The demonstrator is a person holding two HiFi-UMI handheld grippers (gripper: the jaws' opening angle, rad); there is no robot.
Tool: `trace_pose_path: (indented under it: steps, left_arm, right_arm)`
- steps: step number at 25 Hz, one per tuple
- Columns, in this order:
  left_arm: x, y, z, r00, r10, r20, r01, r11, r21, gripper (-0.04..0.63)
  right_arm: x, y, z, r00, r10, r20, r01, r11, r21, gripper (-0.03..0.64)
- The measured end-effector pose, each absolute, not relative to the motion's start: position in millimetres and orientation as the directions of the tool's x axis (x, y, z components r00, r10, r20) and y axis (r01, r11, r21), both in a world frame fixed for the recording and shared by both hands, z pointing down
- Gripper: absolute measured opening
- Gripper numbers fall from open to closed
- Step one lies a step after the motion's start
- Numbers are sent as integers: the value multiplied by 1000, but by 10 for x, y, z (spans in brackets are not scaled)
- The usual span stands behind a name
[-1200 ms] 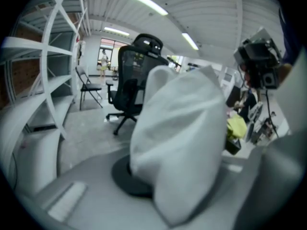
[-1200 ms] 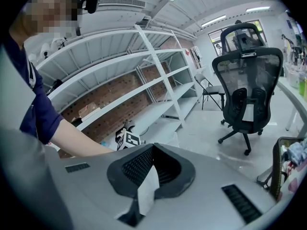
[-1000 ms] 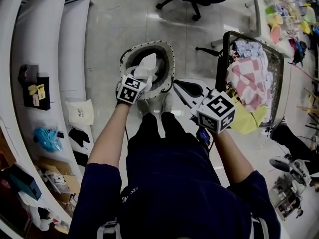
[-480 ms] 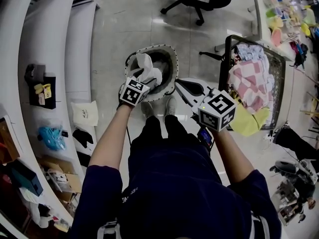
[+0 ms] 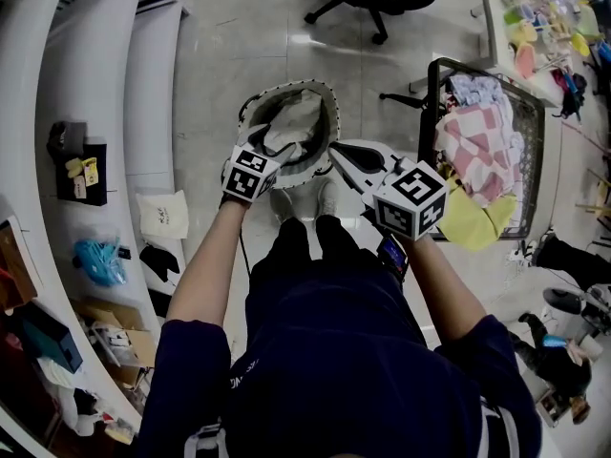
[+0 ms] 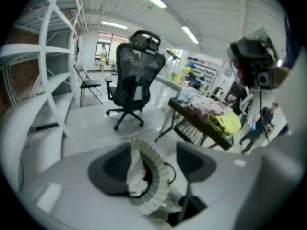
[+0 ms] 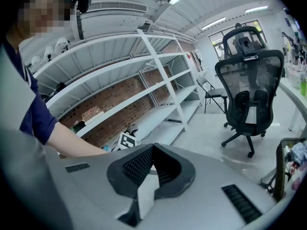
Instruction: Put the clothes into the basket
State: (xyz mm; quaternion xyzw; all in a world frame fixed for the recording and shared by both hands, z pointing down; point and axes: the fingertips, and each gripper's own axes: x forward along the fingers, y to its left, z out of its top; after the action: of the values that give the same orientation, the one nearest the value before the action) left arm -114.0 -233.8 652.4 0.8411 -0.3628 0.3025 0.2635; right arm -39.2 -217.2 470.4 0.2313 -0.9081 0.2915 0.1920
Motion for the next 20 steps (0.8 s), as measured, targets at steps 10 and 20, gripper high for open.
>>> trace_pose_path:
  steps: [10, 20]
  left_arm:
    - [-1154, -2111, 4900, 647, -640, 415, -752, -624, 212, 47]
    - [-1454, -2005, 3905, 646, -718, 260, -762, -630, 151, 3]
  right_arm:
    - [-352, -2127, 4401, -817, -391, 425, -557, 726, -403, 6]
    - [-538, -2015, 4053, -821, -450, 352, -565, 729, -386, 6]
